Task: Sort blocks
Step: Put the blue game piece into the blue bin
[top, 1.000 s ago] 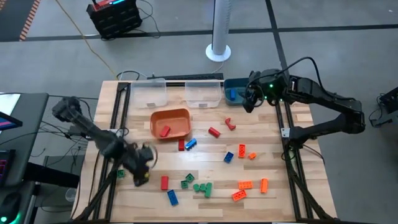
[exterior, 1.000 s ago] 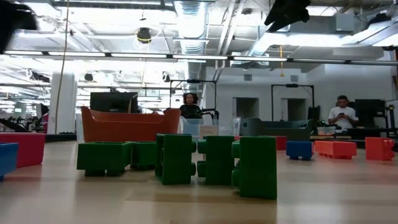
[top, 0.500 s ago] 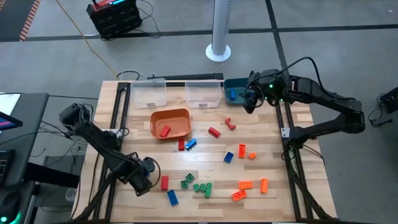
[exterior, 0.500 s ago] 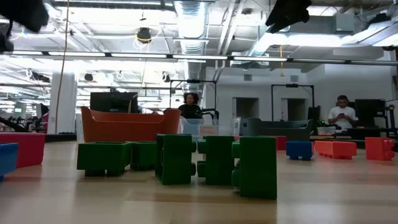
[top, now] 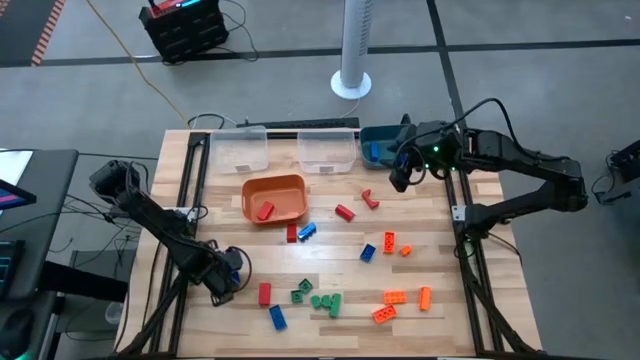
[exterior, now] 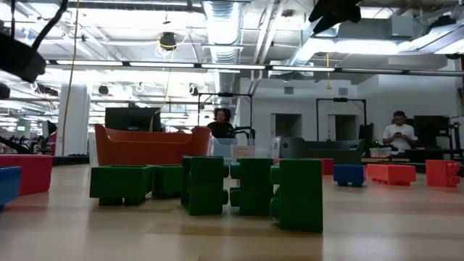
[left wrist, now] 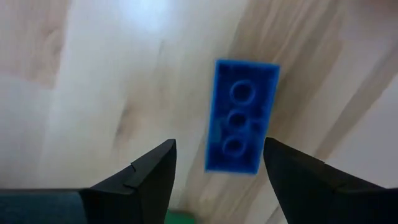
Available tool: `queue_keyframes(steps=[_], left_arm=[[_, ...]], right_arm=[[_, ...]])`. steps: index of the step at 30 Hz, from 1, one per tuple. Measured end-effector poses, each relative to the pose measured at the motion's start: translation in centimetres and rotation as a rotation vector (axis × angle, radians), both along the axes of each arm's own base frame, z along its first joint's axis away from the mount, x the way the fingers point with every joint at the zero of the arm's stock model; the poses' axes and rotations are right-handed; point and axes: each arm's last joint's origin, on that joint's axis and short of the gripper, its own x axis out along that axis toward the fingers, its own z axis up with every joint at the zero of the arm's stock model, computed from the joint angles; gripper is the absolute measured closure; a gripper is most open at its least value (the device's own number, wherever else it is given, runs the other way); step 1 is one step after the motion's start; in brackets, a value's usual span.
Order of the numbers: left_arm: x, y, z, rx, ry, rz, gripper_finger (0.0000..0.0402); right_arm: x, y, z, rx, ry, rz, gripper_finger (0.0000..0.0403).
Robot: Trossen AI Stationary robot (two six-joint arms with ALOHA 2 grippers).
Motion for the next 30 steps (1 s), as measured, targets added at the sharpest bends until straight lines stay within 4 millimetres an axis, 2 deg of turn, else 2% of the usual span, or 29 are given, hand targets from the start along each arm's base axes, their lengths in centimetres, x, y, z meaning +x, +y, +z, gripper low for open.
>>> queue_keyframes(steps=[5, 13, 19, 24, 30], left_arm=[[-0.5, 0.5, -1.0, 0.023, 0.022, 0.013, 0.0166], [-0.4, 0.3, -2.2, -0.044, -0.033, -0.041, 0.0168], [-0.5, 0.4, -2.3, -0.026, -0.034, -0.049, 0.0209], [-0.2, 0.1, -1.7, -0.051, -0.035, -0.023, 0.0278], [0.7, -0.2, 0.2, -0.03, -0.062, 0.053, 0.0278]], right_arm=[[0.0, 0.0, 0.0, 0.011, -0.008, -0.018, 0.0189], [0.0, -0.1, 0.0, 0.02, -0.019, -0.057, 0.0189], [0.0, -0.1, 0.0, 0.033, -0.027, -0.07, 0.0189], [0.0, -0.1, 0.0, 0.029, -0.028, -0.076, 0.0189], [0.1, 0.0, 0.1, 0.075, -0.046, -0.018, 0.0189]])
